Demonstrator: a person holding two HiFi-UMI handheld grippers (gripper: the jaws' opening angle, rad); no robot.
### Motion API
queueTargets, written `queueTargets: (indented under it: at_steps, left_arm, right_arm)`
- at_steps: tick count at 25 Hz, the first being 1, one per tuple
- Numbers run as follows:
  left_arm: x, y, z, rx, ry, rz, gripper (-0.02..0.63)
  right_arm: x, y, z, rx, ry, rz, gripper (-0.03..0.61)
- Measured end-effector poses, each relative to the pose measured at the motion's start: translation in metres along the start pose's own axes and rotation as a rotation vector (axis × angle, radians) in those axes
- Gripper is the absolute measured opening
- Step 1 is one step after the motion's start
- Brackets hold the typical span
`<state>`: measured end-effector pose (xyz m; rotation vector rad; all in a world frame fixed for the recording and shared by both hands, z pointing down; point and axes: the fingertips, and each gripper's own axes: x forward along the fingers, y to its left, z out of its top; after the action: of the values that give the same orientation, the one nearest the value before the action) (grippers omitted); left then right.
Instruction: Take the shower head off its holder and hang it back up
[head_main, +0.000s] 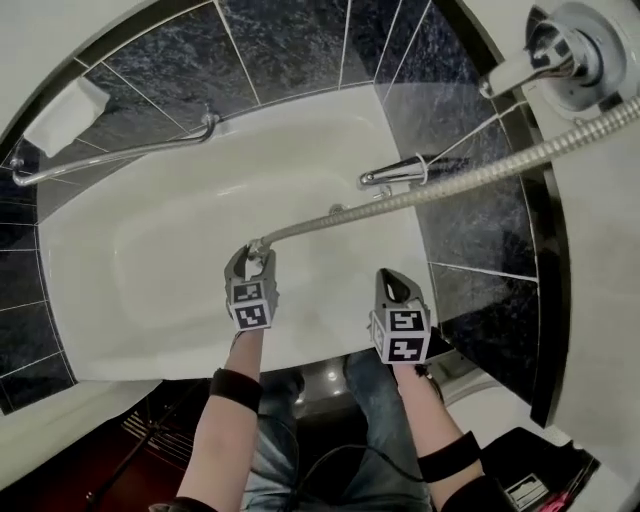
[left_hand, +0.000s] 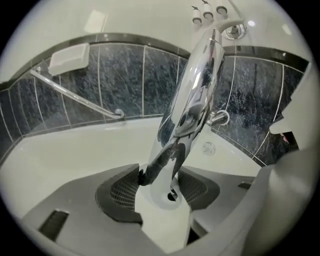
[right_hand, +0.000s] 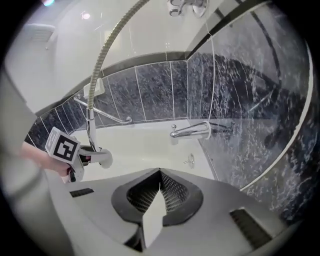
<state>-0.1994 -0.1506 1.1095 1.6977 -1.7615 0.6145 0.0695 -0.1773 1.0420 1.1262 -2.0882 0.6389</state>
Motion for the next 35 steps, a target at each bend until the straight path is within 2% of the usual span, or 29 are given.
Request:
queueTargets:
  at_steps: [4, 7, 13, 16, 19, 22, 25, 31, 35]
  left_arm:
    - [-0.071, 0.062, 0.032, 0.01, -0.001, 0.103, 0.225]
    - [-0.13, 0.104, 0.07, 0.021, -0.023, 0.172, 0.219]
    - [-0.239, 0.167, 0.195, 0.091, -0.18, 0.279, 0.167]
    - [-0.273, 0.18, 0.237, 0.1, -0.212, 0.299, 0.154]
    - [-0.295, 0.185, 0.26, 0.106, -0.22, 0.309, 0.15]
    - [-0.313, 0.185, 0.284, 0.152, -0.237, 0.314, 0.147]
    - [-0.333, 0.186, 0.305, 0.189, -0.253, 0.323, 0.146]
    - [-0.372, 0.2, 0.346, 0.162, -0.322, 0.364, 0.146]
    - [-0.399, 0.204, 0.383, 0.202, -0.376, 0.384, 0.146]
  right_arm:
    - [-0.036, 0.038, 0.036, -0.04, 0.002, 0.048, 0.025]
    - [-0.068, 0.066, 0.065, -0.086, -0.007, 0.076, 0.025]
    - [-0.125, 0.111, 0.143, -0.171, -0.07, 0.123, 0.025]
    - [-0.153, 0.122, 0.174, -0.19, -0.107, 0.126, 0.025]
    - [-0.172, 0.123, 0.196, -0.199, -0.132, 0.119, 0.025]
    - [-0.185, 0.123, 0.216, -0.199, -0.154, 0.122, 0.025]
    - [-0.192, 0.118, 0.221, -0.205, -0.157, 0.114, 0.025]
    - [-0.209, 0.121, 0.244, -0.207, -0.184, 0.115, 0.025]
    - [-0.221, 0.124, 0.264, -0.209, -0.21, 0.117, 0.025]
